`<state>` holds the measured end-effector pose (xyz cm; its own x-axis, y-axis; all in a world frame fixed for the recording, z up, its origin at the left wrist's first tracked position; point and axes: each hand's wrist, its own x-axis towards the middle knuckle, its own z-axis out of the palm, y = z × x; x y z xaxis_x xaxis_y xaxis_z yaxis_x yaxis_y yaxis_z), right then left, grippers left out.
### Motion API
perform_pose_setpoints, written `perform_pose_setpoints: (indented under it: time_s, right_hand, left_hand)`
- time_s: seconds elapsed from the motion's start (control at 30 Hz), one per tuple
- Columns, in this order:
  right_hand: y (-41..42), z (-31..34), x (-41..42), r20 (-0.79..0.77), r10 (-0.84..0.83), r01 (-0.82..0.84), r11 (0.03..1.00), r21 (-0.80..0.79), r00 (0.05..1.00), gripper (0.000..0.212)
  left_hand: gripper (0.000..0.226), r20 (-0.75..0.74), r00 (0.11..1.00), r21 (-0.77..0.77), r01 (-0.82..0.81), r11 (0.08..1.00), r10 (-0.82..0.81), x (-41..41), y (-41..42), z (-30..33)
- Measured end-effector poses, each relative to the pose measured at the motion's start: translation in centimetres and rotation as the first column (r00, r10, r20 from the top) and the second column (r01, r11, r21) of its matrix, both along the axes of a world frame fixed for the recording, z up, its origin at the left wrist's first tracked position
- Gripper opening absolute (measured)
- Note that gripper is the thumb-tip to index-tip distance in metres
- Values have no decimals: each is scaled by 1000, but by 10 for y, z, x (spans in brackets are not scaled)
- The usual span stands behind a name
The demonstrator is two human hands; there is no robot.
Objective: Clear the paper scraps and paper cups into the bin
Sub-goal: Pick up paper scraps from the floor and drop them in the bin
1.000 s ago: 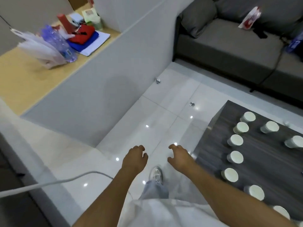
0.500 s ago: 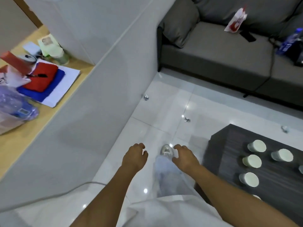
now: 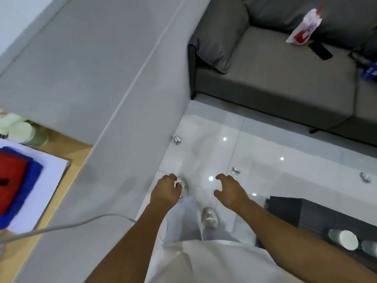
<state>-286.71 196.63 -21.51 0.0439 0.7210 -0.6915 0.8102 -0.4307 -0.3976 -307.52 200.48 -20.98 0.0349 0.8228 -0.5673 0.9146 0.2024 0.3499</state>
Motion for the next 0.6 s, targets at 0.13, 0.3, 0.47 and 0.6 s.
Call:
perform_pose_setpoints:
  time_s: [0.13,0.3,0.47,0.6]
  right_hand:
    - [71,-19,-3,-22,-85,85,996,8,996,51]
    - [159,-51,-9,-46,-207,206,978,-9,977,52]
    - [223,-94,-11,-60,-267,263,963,-56,962,55]
    - [265,-154,-8,-74,-295,290,954,-70,953,54]
  left_hand:
    - [29,-22,997,-39,66,997,-67,-1,75,-21]
    - [33,-21,993,-103,112,988,-115,-4,173,-49]
    - [32,-10,1000,-136,7,991,-9,-3,250,-82]
    - [30,-1,991,-150,-131,980,132,10,289,-140]
